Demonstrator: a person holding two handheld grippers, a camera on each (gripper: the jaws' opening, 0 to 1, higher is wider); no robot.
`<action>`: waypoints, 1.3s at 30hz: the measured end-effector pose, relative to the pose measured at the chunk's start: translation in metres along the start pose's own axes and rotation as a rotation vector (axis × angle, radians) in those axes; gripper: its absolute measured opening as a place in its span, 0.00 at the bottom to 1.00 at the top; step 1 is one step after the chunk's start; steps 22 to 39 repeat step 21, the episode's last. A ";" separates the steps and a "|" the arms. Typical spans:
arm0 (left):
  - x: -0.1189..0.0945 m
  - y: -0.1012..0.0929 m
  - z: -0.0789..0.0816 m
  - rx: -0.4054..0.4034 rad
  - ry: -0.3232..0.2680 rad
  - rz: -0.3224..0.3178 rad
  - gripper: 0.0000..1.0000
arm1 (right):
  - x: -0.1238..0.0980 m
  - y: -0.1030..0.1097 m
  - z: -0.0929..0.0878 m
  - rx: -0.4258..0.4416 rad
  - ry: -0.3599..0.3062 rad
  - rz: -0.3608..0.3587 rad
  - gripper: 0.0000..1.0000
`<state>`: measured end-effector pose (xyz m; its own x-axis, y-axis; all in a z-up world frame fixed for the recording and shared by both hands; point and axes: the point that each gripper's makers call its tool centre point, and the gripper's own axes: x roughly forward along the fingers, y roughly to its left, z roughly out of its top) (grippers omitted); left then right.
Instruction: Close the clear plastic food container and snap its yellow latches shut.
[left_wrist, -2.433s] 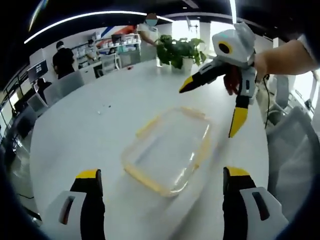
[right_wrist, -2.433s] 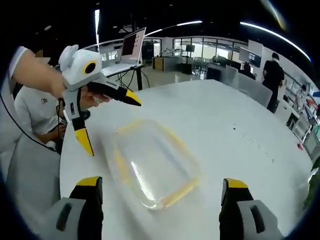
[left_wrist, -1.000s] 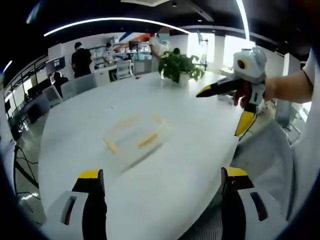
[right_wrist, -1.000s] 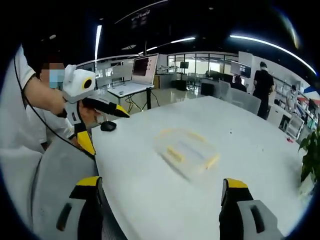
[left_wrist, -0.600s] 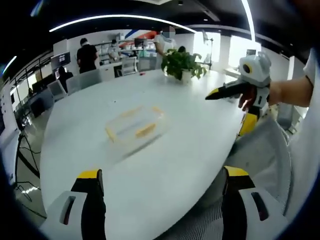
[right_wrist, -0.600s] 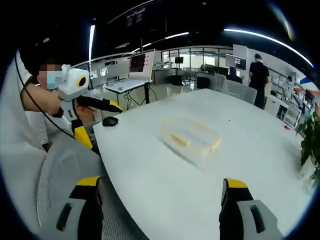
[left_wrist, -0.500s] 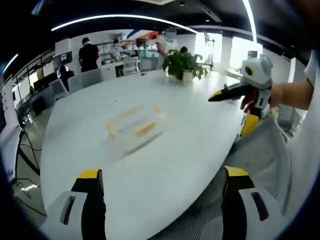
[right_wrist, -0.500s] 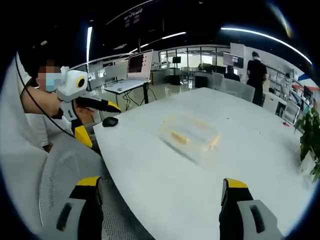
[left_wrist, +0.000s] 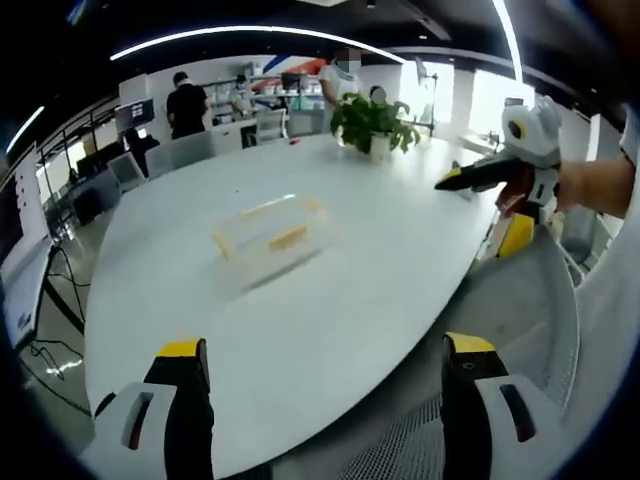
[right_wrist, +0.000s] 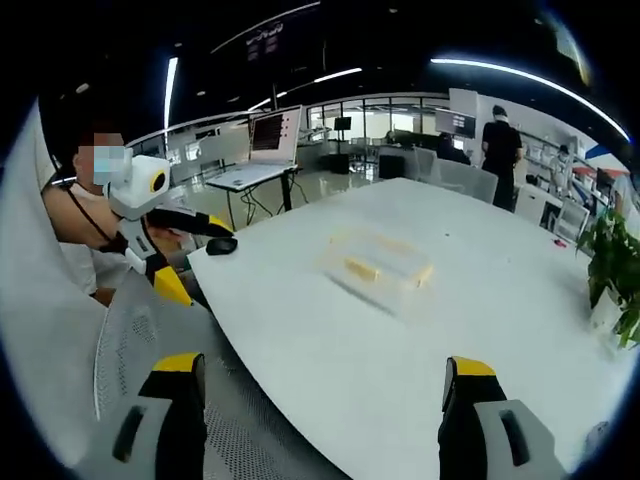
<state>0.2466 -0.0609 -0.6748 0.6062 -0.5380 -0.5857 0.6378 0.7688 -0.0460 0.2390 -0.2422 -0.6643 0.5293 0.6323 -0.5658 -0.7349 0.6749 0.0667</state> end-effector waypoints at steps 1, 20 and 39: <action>0.000 -0.001 -0.001 -0.002 0.000 0.001 0.95 | -0.002 -0.001 -0.001 0.004 -0.001 -0.001 0.99; -0.003 -0.002 0.007 -0.035 -0.027 0.015 0.93 | -0.009 -0.002 -0.005 0.059 -0.006 -0.012 0.99; -0.003 -0.002 0.008 -0.028 -0.027 0.014 0.93 | -0.009 -0.003 -0.005 0.060 -0.007 -0.014 0.99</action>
